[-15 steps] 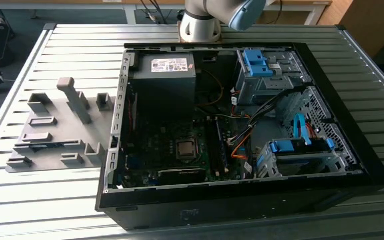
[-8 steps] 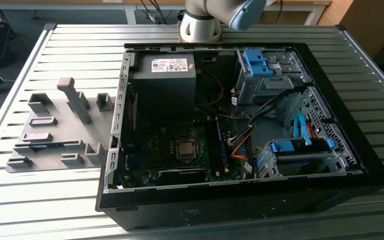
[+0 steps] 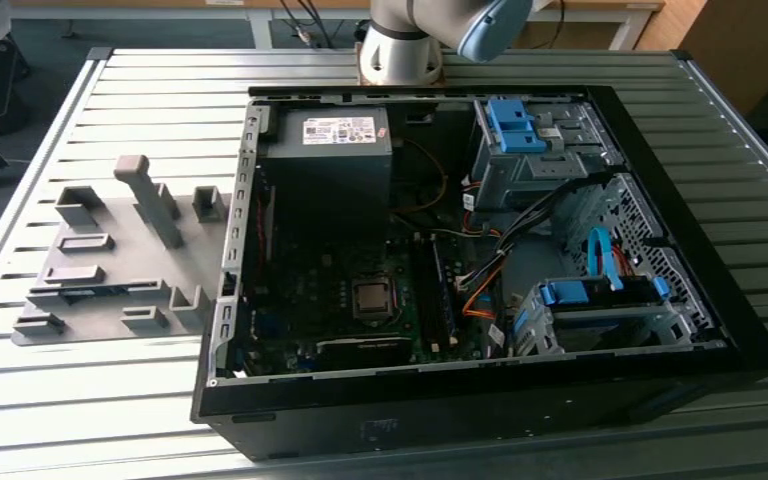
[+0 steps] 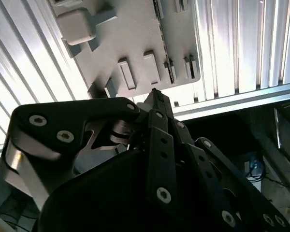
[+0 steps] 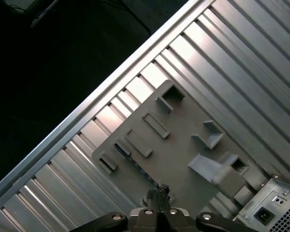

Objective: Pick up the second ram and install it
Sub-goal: 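Pick up the second ram and move it above second insertion slot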

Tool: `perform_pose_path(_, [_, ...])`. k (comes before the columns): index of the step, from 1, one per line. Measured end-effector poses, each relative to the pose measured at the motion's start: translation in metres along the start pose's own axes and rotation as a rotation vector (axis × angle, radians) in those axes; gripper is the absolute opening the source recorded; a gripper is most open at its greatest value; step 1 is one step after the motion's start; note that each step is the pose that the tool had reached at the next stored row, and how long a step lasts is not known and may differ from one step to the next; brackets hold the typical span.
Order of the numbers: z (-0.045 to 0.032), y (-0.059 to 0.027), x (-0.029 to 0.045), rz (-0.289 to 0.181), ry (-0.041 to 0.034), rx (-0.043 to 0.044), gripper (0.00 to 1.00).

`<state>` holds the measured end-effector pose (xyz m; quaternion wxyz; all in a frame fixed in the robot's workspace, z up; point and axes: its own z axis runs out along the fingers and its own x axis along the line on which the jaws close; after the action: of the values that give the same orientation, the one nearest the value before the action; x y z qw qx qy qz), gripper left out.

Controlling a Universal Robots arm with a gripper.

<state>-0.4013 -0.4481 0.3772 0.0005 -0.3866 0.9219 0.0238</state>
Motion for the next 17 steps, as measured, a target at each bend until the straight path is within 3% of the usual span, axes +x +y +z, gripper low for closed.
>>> perform_pose_path(17, [0.0018, 0.0006, 0.0008, -0.274, 0.0121, -0.0053, 0.11])
